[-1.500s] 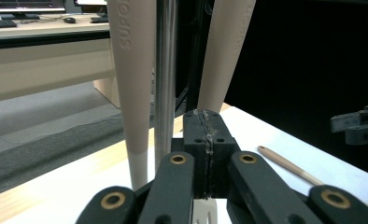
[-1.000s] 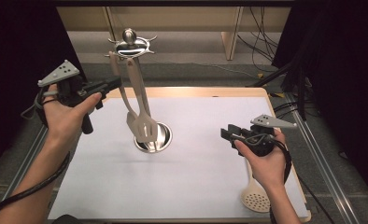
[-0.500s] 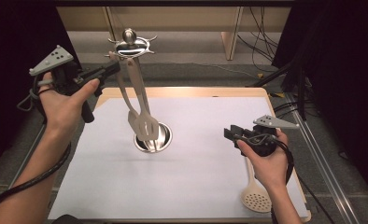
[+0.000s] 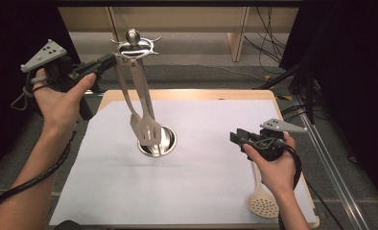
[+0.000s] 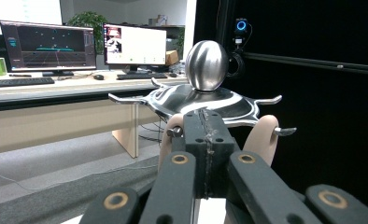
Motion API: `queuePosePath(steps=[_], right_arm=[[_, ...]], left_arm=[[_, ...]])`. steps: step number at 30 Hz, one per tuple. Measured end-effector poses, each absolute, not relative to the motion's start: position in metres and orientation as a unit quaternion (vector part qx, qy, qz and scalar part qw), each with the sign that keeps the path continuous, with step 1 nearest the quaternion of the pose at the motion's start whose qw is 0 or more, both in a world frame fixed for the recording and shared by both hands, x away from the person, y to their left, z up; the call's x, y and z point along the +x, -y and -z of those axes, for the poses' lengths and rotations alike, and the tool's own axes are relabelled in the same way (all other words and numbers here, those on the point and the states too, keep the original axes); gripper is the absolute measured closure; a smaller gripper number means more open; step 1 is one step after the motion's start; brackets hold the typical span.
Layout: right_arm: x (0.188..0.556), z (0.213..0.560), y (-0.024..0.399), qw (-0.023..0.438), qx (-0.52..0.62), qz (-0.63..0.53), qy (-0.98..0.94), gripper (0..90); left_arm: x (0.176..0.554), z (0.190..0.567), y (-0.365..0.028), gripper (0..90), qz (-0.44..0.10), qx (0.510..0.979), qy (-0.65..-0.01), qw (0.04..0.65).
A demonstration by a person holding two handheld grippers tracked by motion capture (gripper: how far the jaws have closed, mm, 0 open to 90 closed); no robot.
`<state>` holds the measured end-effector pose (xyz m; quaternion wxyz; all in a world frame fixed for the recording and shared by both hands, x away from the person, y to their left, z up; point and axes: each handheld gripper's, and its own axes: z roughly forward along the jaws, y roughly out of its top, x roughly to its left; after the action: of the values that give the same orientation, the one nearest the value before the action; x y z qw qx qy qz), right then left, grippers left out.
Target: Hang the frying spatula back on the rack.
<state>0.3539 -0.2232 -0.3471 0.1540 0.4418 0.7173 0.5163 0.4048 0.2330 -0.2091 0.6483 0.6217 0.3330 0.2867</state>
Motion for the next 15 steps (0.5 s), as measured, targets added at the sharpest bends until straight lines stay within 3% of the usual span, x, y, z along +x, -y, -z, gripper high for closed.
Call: queuePosePath(steps=[15], right_arm=[[0.3542, 0.3476, 0.2226, 0.157, 0.439, -0.518, -0.717, 65.8]], left_arm=[[0.4145, 0.2092, -0.2408, 89.5, -0.303, 0.615, -0.353, 0.636]])
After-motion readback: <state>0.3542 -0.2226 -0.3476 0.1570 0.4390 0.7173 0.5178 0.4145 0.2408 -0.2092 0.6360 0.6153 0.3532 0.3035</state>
